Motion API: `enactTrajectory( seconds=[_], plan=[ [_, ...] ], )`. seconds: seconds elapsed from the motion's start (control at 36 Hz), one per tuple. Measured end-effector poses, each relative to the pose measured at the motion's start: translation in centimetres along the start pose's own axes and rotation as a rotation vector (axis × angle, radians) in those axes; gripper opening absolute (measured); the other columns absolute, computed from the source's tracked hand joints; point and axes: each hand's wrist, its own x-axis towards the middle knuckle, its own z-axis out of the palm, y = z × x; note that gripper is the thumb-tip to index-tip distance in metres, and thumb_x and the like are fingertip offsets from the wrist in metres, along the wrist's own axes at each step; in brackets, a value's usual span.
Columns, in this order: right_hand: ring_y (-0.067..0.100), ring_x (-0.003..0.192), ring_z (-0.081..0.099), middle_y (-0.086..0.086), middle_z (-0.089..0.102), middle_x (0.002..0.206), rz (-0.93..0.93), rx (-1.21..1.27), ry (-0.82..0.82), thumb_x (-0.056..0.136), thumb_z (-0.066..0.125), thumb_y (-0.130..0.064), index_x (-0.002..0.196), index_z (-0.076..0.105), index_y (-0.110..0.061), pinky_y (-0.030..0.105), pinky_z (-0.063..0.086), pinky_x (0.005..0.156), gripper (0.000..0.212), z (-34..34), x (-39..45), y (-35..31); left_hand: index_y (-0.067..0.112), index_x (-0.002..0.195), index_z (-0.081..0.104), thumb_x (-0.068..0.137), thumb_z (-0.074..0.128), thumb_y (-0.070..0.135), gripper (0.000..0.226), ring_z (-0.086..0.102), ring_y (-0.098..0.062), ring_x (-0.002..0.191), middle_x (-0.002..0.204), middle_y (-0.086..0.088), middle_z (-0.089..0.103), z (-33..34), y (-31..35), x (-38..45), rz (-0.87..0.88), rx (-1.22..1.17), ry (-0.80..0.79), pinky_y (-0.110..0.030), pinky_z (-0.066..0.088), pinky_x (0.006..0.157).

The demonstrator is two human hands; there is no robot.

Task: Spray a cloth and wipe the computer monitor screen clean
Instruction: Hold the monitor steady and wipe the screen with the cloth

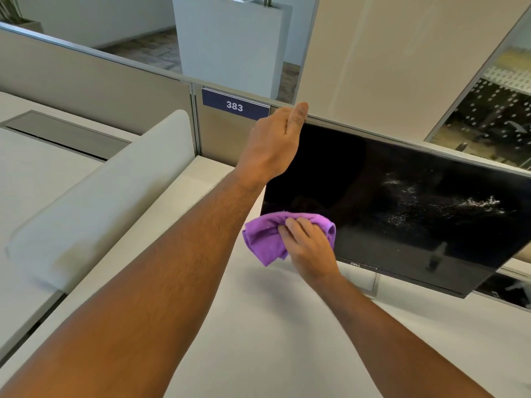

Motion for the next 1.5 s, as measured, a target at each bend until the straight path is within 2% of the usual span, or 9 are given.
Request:
enactTrajectory(
  seconds=[0.14, 0.31, 0.42, 0.64, 0.78, 0.97, 1.19, 1.36, 1.5],
  plan=[
    [0.029, 0.101, 0.065, 0.011, 0.070, 0.113, -0.001, 0.012, 0.048, 0.090, 0.058, -0.008, 0.113, 0.072, -0.002, 0.040, 0.055, 0.087, 0.028, -0.9, 3.6, -0.7, 0.014, 0.113, 0.070, 0.103, 0.020, 0.058, 0.067, 0.057, -0.004, 0.092, 0.109, 0.003, 0.070, 0.2, 0.0, 0.0, 0.005, 0.026, 0.013, -0.029, 0.047, 0.089],
    [0.025, 0.115, 0.061, 0.006, 0.065, 0.126, -0.123, -0.025, -0.282, 0.084, 0.079, -0.021, 0.127, 0.065, -0.007, 0.037, 0.053, 0.096, 0.047, 0.1, 3.9, -3.7, 0.016, 0.119, 0.069, 0.104, 0.020, 0.057, 0.065, 0.056, -0.002, 0.090, 0.116, 0.004, 0.069, 0.1, -0.4, 0.0, 0.009, 0.057, 0.004, -0.017, 0.039, 0.085],
    [0.025, 0.119, 0.060, 0.005, 0.064, 0.131, -0.105, -0.043, -0.365, 0.085, 0.080, -0.023, 0.131, 0.063, -0.009, 0.037, 0.051, 0.101, 0.051, 0.4, 2.1, -3.7, 0.014, 0.115, 0.069, 0.104, 0.021, 0.056, 0.065, 0.055, 0.003, 0.084, 0.111, 0.005, 0.069, 0.2, -0.6, 0.1, 0.008, 0.062, 0.002, -0.010, 0.035, 0.077],
    [0.031, 0.110, 0.064, 0.011, 0.068, 0.121, -0.038, -0.036, -0.268, 0.075, 0.087, -0.019, 0.122, 0.068, -0.003, 0.042, 0.055, 0.093, 0.053, -0.9, -5.1, 1.7, 0.015, 0.114, 0.069, 0.102, 0.020, 0.059, 0.068, 0.054, 0.003, 0.083, 0.109, 0.006, 0.069, 0.3, -0.8, 0.3, 0.006, 0.047, 0.004, -0.014, 0.036, 0.077],
    [0.034, 0.108, 0.068, 0.012, 0.070, 0.122, 0.081, -0.042, -0.305, 0.066, 0.093, -0.018, 0.122, 0.071, -0.006, 0.045, 0.057, 0.088, 0.061, -1.8, -8.2, 3.5, 0.018, 0.116, 0.069, 0.101, 0.019, 0.061, 0.068, 0.054, 0.005, 0.083, 0.103, 0.016, 0.062, 0.4, -0.7, 0.1, -0.001, 0.041, 0.020, -0.010, 0.034, 0.074],
    [0.031, 0.112, 0.067, 0.010, 0.069, 0.124, 0.048, 0.011, -0.325, 0.070, 0.091, -0.020, 0.123, 0.070, -0.005, 0.042, 0.056, 0.094, 0.059, -0.7, -4.4, 0.0, 0.020, 0.125, 0.067, 0.101, 0.019, 0.062, 0.068, 0.055, -0.003, 0.099, 0.120, 0.008, 0.067, 0.5, -0.6, 0.0, 0.006, 0.034, 0.021, -0.023, 0.041, 0.090],
    [0.026, 0.111, 0.065, 0.006, 0.068, 0.123, 0.055, 0.041, -0.413, 0.070, 0.092, -0.025, 0.124, 0.068, -0.009, 0.038, 0.057, 0.091, 0.061, -0.1, -0.2, -3.4, 0.019, 0.119, 0.069, 0.102, 0.020, 0.060, 0.066, 0.056, 0.004, 0.090, 0.108, 0.014, 0.065, 0.3, -0.6, -0.1, 0.019, 0.020, 0.032, -0.020, 0.042, 0.085],
    [0.029, 0.112, 0.065, 0.008, 0.068, 0.123, 0.091, 0.032, -0.369, 0.068, 0.093, -0.026, 0.122, 0.068, -0.009, 0.041, 0.056, 0.092, 0.062, -1.2, -4.6, 0.2, 0.022, 0.121, 0.068, 0.101, 0.020, 0.062, 0.066, 0.057, 0.001, 0.092, 0.111, 0.015, 0.065, 0.4, -0.5, -0.1, 0.003, 0.009, 0.030, -0.024, 0.043, 0.090],
    [0.035, 0.108, 0.067, 0.013, 0.070, 0.120, 0.147, -0.070, -0.259, 0.069, 0.090, -0.014, 0.115, 0.073, -0.005, 0.046, 0.055, 0.084, 0.050, -2.6, -10.8, 4.9, 0.017, 0.113, 0.070, 0.100, 0.020, 0.063, 0.069, 0.056, 0.002, 0.087, 0.105, 0.011, 0.067, 0.4, -0.5, -0.1, -0.004, 0.004, 0.031, -0.024, 0.044, 0.085]
  ],
)
